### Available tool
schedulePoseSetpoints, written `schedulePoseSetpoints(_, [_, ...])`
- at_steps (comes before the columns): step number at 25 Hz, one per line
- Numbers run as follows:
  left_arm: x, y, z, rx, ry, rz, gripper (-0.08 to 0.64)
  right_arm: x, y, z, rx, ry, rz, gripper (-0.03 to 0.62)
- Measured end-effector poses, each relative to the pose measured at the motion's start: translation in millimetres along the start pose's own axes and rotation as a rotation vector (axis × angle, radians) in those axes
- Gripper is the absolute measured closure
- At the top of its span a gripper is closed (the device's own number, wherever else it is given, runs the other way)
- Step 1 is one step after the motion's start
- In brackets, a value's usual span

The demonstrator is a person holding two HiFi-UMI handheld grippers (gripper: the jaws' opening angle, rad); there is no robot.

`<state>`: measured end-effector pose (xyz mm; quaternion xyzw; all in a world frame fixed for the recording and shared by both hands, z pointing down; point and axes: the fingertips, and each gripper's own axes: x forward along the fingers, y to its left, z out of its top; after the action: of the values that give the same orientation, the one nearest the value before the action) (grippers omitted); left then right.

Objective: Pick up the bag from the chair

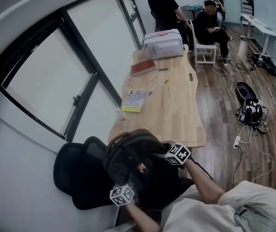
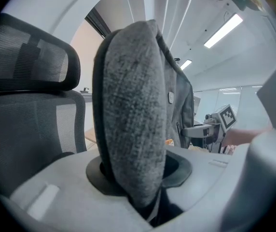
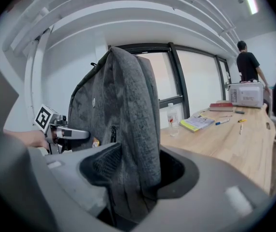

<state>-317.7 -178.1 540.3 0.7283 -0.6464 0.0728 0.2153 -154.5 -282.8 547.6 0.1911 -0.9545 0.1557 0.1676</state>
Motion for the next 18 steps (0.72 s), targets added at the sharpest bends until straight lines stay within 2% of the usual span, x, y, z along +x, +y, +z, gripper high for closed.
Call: schedulePoseSetpoints(18, [-5.9,-7.0,-9.6,-0.017,0.014,-0.001,0.425,-4.7,3.0,-9.2,-0.002,0.011,0.024,0.368])
